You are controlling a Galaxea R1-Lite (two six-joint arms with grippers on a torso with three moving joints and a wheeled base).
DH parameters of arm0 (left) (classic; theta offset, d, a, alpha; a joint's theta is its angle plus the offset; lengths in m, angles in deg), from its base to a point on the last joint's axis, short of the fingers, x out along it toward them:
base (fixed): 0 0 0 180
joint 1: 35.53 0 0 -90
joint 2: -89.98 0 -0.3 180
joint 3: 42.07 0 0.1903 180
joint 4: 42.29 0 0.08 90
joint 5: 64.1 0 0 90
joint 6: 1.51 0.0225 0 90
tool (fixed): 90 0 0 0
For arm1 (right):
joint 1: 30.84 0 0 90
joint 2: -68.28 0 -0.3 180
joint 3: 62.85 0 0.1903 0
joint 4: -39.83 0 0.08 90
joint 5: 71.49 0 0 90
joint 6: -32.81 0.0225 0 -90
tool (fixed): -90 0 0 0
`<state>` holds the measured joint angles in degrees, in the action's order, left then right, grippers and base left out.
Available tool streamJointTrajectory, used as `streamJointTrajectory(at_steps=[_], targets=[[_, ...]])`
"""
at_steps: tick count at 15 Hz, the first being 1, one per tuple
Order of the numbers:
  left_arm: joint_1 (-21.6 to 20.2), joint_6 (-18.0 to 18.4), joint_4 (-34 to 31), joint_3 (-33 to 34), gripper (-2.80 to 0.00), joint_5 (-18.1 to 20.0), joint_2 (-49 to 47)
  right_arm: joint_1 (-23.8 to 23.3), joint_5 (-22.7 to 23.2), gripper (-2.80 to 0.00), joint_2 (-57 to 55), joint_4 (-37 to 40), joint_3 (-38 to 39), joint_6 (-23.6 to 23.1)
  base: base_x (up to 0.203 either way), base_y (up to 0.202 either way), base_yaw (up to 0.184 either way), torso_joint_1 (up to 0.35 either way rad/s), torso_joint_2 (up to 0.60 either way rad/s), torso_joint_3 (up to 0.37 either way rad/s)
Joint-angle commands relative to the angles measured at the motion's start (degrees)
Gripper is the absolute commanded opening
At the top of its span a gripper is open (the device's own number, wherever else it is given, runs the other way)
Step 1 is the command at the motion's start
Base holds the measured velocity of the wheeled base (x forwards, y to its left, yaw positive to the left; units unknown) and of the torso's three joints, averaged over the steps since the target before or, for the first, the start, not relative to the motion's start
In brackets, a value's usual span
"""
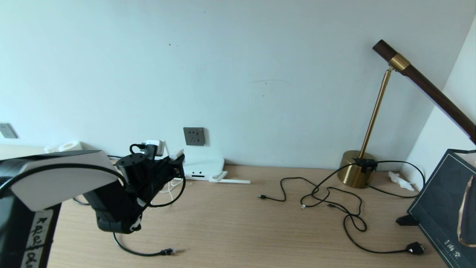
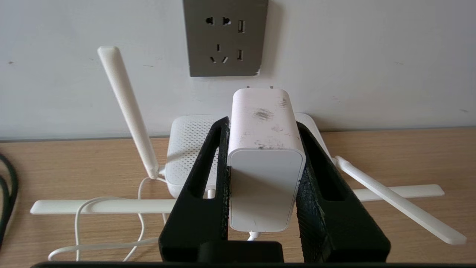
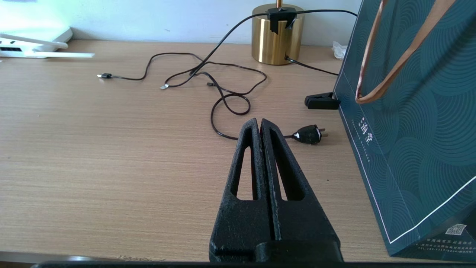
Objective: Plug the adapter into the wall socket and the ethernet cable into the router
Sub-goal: Align plug and socket
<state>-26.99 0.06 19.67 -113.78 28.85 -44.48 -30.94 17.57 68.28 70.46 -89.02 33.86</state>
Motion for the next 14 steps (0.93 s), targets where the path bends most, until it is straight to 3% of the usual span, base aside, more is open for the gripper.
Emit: streamJointTrajectory(at_steps=[1,10,14], targets=[[-0.61,0.14,0.45,0.08,-2.8,1.71,-0.26,0.01,-0.03,-2.8,0.0,0.03,-0.01,0.01,0.0,0.0,0.0,0.0,0.0,0.0],[-0.55,1.94,0.92,-1.36,-2.8,1.05,-0.19,0.01,-0.03,-2.8,0.0,0.03,-0.01,0.01,0.0,0.0,0.0,0.0,0.0,0.0],[-1.2,1.77,1.85,-3.56,-2.8,-1.07,-0.2,0.01,-0.03,-2.8,0.0,0.03,-0.01,0.01,0.0,0.0,0.0,0.0,0.0,0.0]])
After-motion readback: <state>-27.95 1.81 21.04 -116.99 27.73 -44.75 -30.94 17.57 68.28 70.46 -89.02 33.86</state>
